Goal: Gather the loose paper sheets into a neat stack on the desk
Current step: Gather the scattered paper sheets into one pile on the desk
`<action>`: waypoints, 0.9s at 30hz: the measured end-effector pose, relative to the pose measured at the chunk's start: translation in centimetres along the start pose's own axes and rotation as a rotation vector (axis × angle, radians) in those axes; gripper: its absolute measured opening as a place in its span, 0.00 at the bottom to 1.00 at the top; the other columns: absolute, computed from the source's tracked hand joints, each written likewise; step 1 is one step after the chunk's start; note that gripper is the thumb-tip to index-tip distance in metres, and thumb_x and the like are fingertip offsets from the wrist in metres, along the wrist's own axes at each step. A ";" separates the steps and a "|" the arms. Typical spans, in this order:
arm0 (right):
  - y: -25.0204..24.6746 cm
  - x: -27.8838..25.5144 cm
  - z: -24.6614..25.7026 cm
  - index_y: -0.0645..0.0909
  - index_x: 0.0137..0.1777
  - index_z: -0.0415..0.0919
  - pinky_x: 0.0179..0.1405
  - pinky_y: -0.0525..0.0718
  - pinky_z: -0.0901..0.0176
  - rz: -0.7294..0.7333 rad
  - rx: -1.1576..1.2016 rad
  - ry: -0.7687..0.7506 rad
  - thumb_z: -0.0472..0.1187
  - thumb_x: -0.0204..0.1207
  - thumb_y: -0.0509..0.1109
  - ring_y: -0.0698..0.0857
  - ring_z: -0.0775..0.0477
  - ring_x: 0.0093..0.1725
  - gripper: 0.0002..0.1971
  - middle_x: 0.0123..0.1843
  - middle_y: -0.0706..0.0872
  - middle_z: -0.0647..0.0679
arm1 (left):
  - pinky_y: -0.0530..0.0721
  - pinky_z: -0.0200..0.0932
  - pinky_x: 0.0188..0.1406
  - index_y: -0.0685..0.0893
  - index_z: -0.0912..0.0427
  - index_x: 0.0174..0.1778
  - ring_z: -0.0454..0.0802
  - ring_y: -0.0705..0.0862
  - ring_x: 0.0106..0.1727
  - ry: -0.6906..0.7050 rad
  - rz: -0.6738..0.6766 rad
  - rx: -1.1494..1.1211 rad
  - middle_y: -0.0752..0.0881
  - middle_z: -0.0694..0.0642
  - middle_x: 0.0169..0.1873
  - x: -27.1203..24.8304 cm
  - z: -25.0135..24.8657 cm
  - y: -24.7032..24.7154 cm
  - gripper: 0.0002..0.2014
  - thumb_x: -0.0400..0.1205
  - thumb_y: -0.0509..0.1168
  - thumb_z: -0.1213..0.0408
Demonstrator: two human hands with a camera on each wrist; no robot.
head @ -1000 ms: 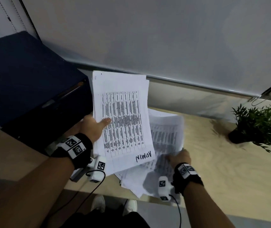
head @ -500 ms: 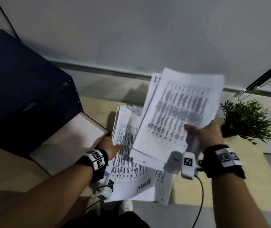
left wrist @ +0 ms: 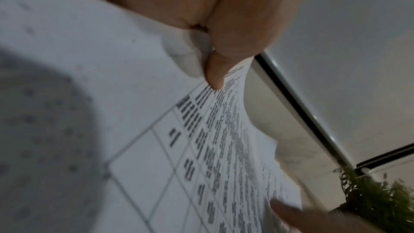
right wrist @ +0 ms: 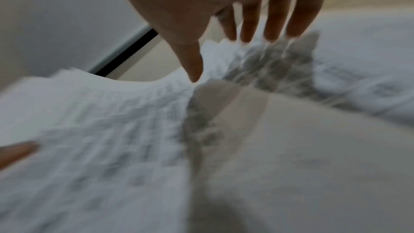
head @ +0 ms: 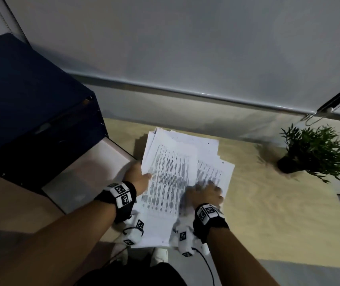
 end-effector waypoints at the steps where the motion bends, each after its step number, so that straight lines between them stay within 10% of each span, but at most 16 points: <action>1: -1.0 -0.1 -1.3 0.67 0.71 0.41 0.66 0.76 0.38 -0.089 -0.028 0.085 0.57 0.61 0.77 0.72 0.35 0.69 0.40 0.72 0.70 0.40 | 0.78 0.46 0.67 0.74 0.58 0.75 0.57 0.81 0.68 0.015 -0.023 -0.013 0.82 0.55 0.70 -0.1 -0.4 -1.1 0.22 0.84 0.66 0.64; 18: 2.7 -0.4 0.6 0.44 0.84 0.40 0.70 0.69 0.32 -0.092 -0.179 -0.018 0.63 0.60 0.79 0.61 0.35 0.77 0.62 0.79 0.59 0.40 | 0.74 0.52 0.73 0.78 0.58 0.70 0.54 0.83 0.65 0.200 -0.288 -0.162 0.86 0.53 0.62 -1.3 -1.6 -12.4 0.23 0.79 0.72 0.68; 23: 1.8 0.3 0.7 0.48 0.82 0.38 0.69 0.70 0.36 -0.089 -0.196 0.048 0.58 0.61 0.79 0.69 0.33 0.72 0.58 0.74 0.67 0.35 | 0.73 0.40 0.64 0.78 0.62 0.70 0.47 0.82 0.58 0.180 -0.282 -0.186 0.85 0.52 0.58 -1.7 -1.6 -12.1 0.21 0.80 0.70 0.70; 27: 1.7 1.1 -0.3 0.60 0.71 0.36 0.65 0.77 0.38 -0.052 -0.066 0.090 0.55 0.63 0.79 0.78 0.32 0.65 0.44 0.63 0.81 0.37 | 0.76 0.53 0.72 0.78 0.47 0.67 0.51 0.85 0.61 0.144 -0.287 -0.141 0.87 0.44 0.56 -1.5 -0.8 -12.5 0.22 0.77 0.73 0.58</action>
Point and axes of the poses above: each hand's wrist, its own x-axis towards the middle knuckle, its own y-axis out of the palm, z = x × y, the point moved 7 cm from there along x, towards the middle knuckle
